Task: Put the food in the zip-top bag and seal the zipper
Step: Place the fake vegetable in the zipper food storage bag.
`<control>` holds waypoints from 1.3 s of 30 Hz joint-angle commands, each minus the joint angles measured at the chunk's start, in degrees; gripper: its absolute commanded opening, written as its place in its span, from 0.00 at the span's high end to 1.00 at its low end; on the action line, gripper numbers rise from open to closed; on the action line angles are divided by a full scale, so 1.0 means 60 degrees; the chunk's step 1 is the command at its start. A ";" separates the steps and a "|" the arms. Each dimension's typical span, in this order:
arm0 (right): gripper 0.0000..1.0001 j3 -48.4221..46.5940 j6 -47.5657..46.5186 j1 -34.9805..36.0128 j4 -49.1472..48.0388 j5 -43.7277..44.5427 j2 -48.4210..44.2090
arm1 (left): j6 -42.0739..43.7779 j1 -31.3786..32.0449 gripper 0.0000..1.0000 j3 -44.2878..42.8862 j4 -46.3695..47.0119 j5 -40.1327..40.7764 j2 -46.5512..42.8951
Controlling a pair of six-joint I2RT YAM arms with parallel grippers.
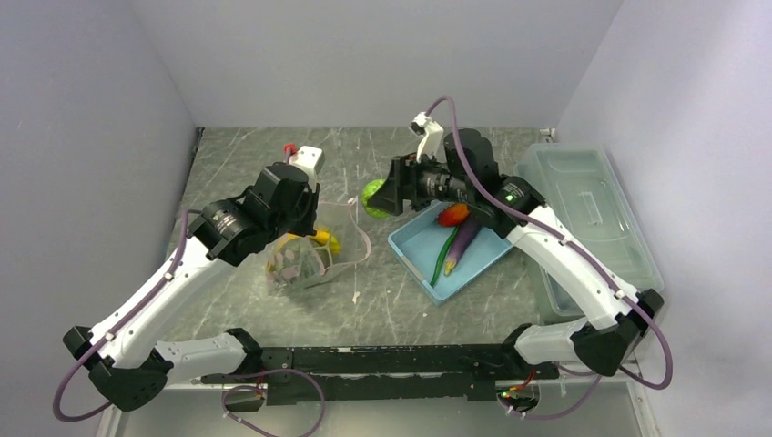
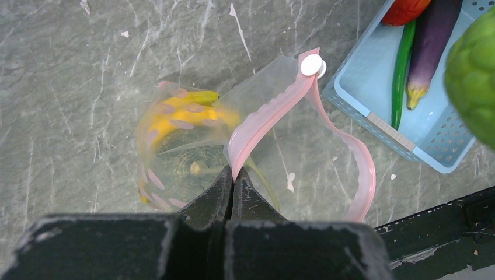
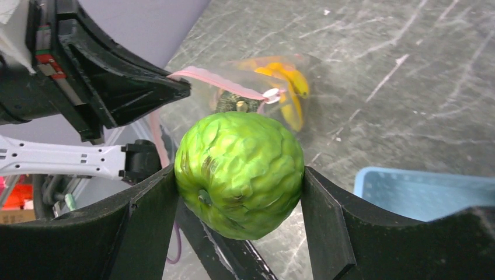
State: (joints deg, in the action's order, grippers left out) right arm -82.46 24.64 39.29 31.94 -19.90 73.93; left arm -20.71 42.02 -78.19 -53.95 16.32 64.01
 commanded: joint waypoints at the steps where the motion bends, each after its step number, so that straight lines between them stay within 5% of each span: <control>1: 0.66 -0.0633 -0.0012 0.0500 -0.0805 -0.0273 0.0425 | -0.0139 -0.0022 1.00 -0.0620 0.0107 0.0267 0.0049; 28: 0.62 -0.1609 -0.0579 0.2719 0.0523 0.1766 0.2957 | -0.0209 -0.0024 1.00 -0.0975 -0.0090 0.0221 0.0245; 39: 0.32 -0.1455 -0.0559 0.2838 0.0800 0.2472 0.3206 | -0.0276 -0.0017 1.00 -0.0936 -0.0112 0.0189 0.0187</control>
State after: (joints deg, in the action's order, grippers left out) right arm -91.35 21.58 55.90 36.99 -7.44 93.21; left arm -20.88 42.02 -81.45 -55.77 16.84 65.63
